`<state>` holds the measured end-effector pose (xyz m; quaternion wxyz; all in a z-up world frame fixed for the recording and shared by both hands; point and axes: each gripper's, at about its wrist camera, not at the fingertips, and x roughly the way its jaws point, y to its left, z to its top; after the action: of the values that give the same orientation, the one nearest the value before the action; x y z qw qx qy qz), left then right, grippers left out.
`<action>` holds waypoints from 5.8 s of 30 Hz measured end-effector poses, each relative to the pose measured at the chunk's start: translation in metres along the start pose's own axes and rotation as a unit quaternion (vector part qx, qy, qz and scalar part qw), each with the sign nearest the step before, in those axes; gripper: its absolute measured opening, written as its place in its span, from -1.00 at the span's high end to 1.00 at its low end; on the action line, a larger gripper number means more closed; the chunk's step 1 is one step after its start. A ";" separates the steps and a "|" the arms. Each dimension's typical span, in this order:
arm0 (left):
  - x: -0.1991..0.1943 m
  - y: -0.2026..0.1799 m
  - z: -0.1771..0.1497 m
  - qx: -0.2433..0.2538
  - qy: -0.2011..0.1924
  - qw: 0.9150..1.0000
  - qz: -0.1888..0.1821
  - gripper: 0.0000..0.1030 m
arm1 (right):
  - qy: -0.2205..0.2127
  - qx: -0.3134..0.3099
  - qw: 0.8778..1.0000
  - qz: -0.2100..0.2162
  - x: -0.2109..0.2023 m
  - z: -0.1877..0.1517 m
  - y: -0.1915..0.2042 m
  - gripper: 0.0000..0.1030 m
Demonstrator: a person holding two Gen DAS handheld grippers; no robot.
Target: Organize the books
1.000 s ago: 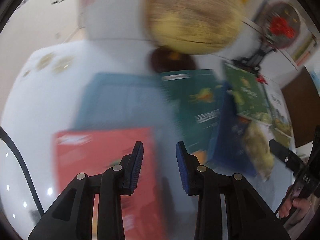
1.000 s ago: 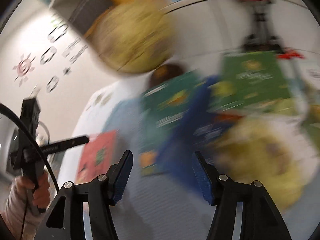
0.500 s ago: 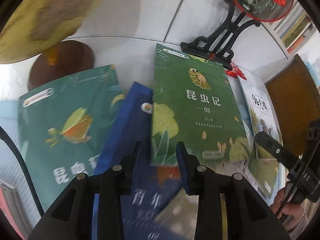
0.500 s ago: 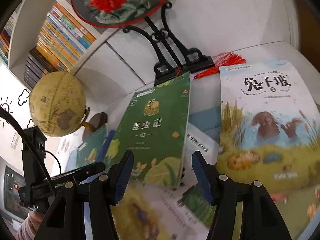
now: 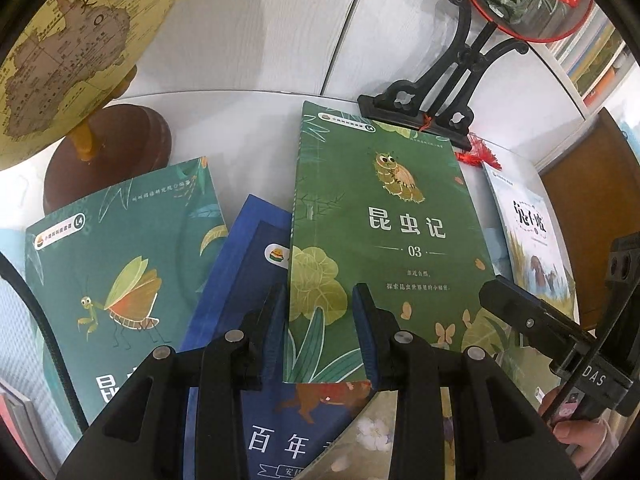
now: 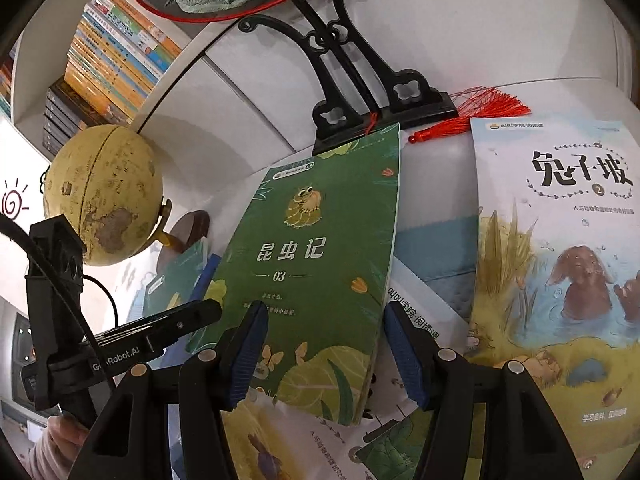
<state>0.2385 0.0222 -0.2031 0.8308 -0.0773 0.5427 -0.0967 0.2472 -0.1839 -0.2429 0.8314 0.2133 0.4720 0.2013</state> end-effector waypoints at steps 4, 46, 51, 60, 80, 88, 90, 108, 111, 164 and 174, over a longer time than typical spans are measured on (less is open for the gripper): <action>0.001 -0.001 0.001 0.004 0.000 1.000 0.001 0.40 | 0.001 0.002 1.000 -0.001 0.001 0.002 -0.001 -0.16; -0.052 0.047 -0.175 -0.043 0.183 0.961 -0.202 0.56 | 0.148 0.087 0.975 0.139 -0.076 -0.177 -0.020 0.30; -0.051 0.048 -0.174 -0.054 0.190 0.962 -0.190 0.56 | 0.145 0.075 0.978 0.130 -0.067 -0.167 -0.012 0.30; -0.061 0.041 -0.172 -0.067 0.198 0.971 -0.117 0.54 | 0.149 0.051 0.982 0.104 -0.078 -0.158 0.006 0.87; -0.136 0.054 -0.148 -0.051 0.144 0.987 -0.050 0.55 | 0.112 0.026 0.980 0.165 -0.110 -0.145 0.093 0.89; -0.174 0.081 -0.132 -0.053 0.105 0.992 -0.046 0.53 | 0.097 -0.001 0.979 0.179 -0.114 -0.126 0.139 0.88; -0.181 0.088 -0.130 -0.057 0.097 0.993 -0.044 0.53 | 0.094 -0.009 0.978 0.184 -0.113 -0.124 0.153 0.88; -0.219 0.171 -0.128 -0.101 0.062 0.993 -0.009 0.53 | 0.119 -0.040 0.968 0.218 -0.065 -0.126 0.241 0.84; -0.222 0.188 -0.131 -0.111 0.061 0.992 -0.001 0.53 | 0.128 -0.047 0.966 0.221 -0.051 -0.127 0.253 0.84; -0.188 0.354 -0.164 -0.243 0.066 0.965 0.074 0.47 | 0.249 -0.051 0.966 0.035 0.085 -0.200 0.324 0.06; -0.200 0.371 -0.177 -0.274 0.060 0.957 0.081 0.47 | 0.242 -0.083 0.967 0.008 0.089 -0.194 0.339 0.06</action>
<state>0.0263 0.4260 -0.1833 0.7490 -0.2518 0.6014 0.1183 0.0750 0.1767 -0.2100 0.7057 0.0923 0.6389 0.2921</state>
